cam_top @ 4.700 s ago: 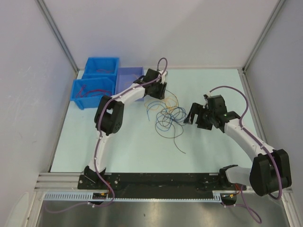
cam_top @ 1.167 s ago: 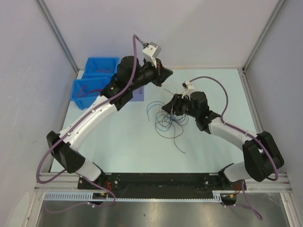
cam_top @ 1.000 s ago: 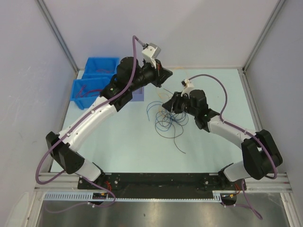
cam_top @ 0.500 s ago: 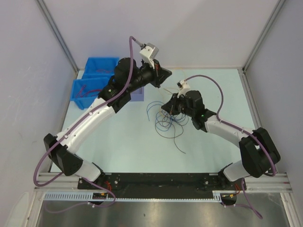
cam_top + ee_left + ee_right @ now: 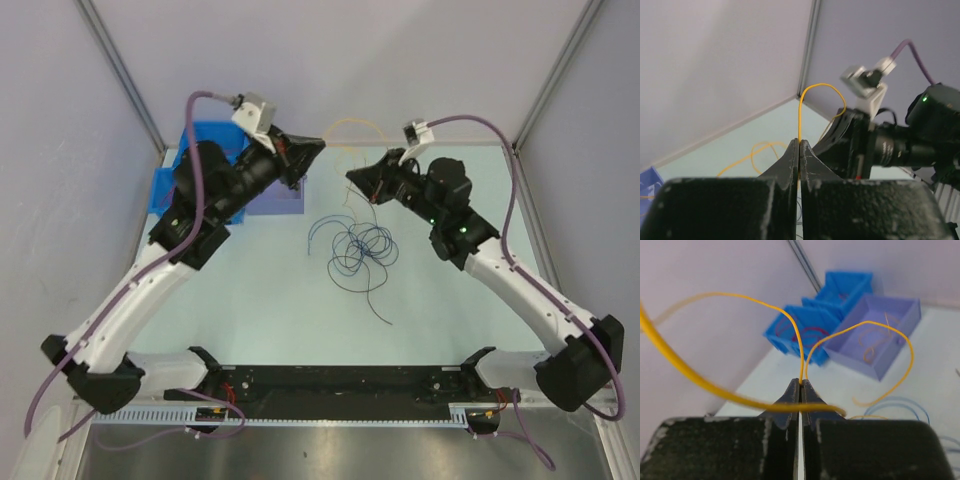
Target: Untangle the cables
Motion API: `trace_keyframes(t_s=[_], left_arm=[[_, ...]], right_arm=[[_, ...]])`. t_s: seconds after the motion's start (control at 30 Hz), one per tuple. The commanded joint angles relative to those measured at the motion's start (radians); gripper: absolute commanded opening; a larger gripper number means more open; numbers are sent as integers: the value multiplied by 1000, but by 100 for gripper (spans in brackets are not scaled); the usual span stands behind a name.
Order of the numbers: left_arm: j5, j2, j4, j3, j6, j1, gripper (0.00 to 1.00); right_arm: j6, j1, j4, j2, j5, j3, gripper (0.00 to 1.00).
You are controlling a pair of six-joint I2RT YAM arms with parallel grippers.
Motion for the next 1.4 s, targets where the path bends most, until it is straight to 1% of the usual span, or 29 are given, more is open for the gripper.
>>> trace_keyframes(t_s=[0.0, 0.03, 0.1, 0.23, 0.3, 0.33, 0.57, 0.7, 0.73, 0.8, 0.83, 0.93, 1.03, 1.17, 1.2, 1.37], left_arm=[[-69, -106, 66, -120, 8, 2, 1], [-83, -128, 78, -166, -1, 2, 1], [-97, -151, 89, -205, -9, 2, 1], [-120, -212, 115, -326, -46, 2, 5], [-108, -244, 141, -367, -51, 2, 6], [-94, -253, 181, -402, -55, 2, 8], [7, -281, 236, -483, -63, 2, 11], [79, -267, 290, -478, -75, 2, 14], [83, -266, 295, -472, -78, 2, 14], [64, -263, 296, -452, -86, 2, 13], [57, -264, 296, -447, -87, 2, 12], [17, -278, 295, -438, -83, 2, 12], [-55, -290, 273, -432, -66, 2, 11], [-130, -293, 252, -438, -34, 2, 11], [-172, -290, 250, -438, -29, 2, 11], [-239, -229, 240, -417, -14, 11, 12]], right_arm=[[-19, 0, -23, -57, -11, 107, 0], [-19, -2, -24, -56, -11, 116, 0], [-18, -6, -25, -56, -11, 147, 0], [-19, -12, -40, -27, -23, 199, 0], [-19, -16, -38, -15, -29, 220, 0], [-19, -16, -37, -4, -29, 228, 0], [11, -26, 12, 51, -46, 300, 0], [34, -28, 41, 94, -71, 391, 0], [39, -28, 38, 108, -78, 462, 0], [33, -17, 12, 154, -106, 547, 0], [27, -13, -1, 169, -114, 625, 0], [5, 1, -57, 219, -112, 743, 0], [28, 4, -54, 243, -124, 739, 0], [50, 6, 0, 251, -131, 646, 0], [56, 6, 6, 258, -131, 636, 0], [67, 7, 31, 301, -140, 629, 0]])
